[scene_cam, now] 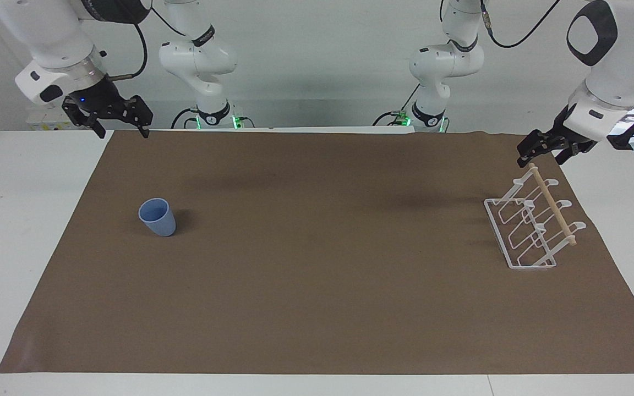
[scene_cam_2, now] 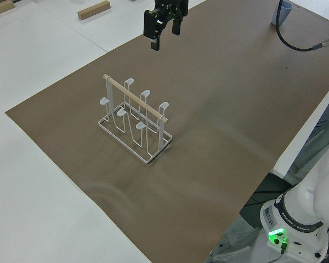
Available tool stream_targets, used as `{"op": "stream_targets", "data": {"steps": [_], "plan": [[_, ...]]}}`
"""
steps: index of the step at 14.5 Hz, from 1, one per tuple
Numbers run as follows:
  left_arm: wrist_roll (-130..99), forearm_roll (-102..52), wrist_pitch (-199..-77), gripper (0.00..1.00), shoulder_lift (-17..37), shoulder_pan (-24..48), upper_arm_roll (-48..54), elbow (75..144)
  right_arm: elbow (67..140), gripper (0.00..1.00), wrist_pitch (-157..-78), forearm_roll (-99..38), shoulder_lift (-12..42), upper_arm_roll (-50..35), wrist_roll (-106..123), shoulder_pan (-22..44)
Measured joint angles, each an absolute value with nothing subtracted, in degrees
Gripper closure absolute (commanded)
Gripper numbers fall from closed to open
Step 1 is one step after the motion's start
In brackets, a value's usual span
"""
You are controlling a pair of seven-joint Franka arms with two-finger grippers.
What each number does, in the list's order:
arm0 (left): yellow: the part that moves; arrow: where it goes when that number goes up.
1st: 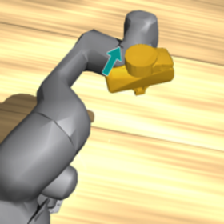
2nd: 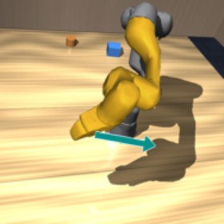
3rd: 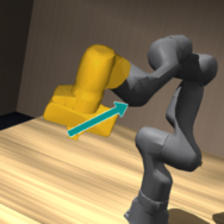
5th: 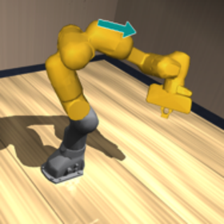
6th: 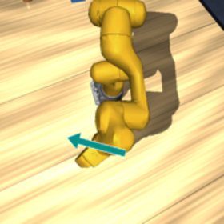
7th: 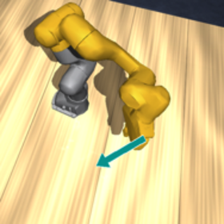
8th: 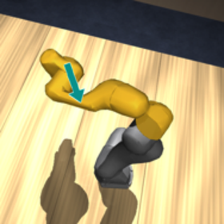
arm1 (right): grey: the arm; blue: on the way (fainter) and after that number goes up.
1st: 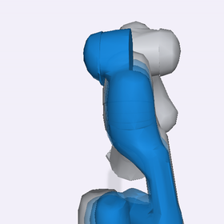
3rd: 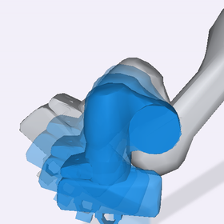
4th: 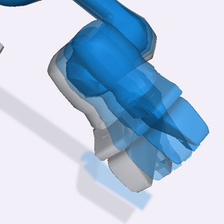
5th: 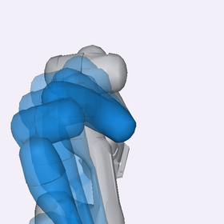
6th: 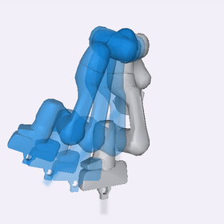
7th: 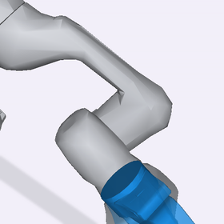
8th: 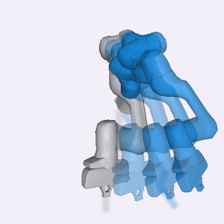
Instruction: Hang cup on cup holder
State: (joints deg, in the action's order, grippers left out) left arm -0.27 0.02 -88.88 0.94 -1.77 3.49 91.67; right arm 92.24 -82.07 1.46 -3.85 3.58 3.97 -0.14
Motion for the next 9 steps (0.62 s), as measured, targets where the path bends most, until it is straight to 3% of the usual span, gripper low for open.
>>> {"op": "stream_targets", "data": {"steps": [9], "plan": [[-0.3,0.0,-88.8,0.00,0.9,-1.8,3.5,91.7,92.7,0.00,-83.0,1.4,-3.9,3.3,4.3,0.1]]}}
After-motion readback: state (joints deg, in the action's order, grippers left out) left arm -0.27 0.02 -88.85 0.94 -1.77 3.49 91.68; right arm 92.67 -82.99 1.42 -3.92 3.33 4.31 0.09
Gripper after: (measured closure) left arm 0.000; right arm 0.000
